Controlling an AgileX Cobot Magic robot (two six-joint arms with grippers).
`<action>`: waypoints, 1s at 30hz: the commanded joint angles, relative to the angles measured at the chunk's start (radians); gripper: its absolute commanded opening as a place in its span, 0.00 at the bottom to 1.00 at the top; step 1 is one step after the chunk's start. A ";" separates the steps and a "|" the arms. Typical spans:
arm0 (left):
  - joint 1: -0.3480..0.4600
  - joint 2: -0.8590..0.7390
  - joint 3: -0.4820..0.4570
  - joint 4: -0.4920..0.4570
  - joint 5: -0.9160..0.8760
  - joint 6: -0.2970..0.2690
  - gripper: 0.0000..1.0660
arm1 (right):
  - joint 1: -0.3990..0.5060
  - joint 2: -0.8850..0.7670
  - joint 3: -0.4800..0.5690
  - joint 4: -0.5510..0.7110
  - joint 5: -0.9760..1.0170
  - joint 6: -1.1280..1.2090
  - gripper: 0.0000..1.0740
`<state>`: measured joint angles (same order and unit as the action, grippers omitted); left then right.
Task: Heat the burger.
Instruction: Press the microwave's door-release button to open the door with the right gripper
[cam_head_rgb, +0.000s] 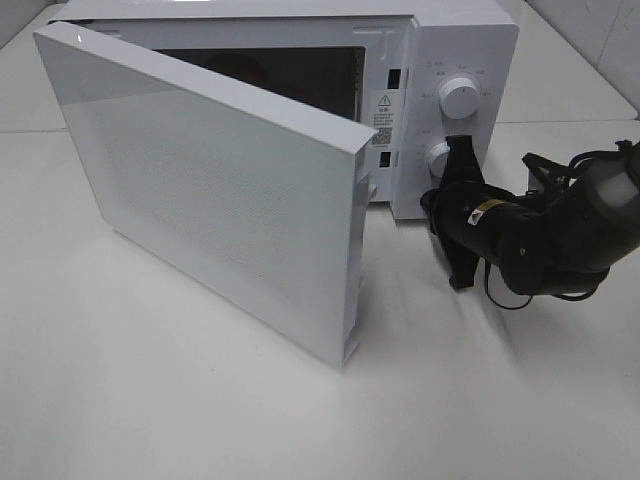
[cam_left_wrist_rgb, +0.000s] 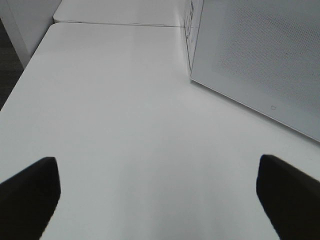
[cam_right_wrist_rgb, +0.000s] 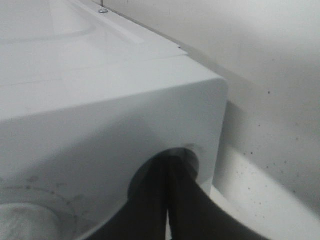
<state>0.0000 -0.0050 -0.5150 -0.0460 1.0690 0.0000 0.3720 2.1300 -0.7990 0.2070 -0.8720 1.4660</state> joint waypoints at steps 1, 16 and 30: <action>0.002 -0.017 -0.001 -0.001 0.003 0.000 0.94 | -0.010 -0.048 -0.080 -0.013 -0.132 -0.005 0.00; 0.002 -0.017 -0.001 -0.001 0.003 0.000 0.94 | 0.046 -0.063 0.007 0.029 -0.110 0.009 0.00; 0.002 -0.017 -0.001 -0.001 0.003 0.000 0.94 | 0.064 -0.091 0.090 0.035 -0.097 0.018 0.00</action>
<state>0.0000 -0.0050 -0.5150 -0.0460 1.0690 0.0000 0.4350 2.0610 -0.7160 0.2510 -0.9520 1.4840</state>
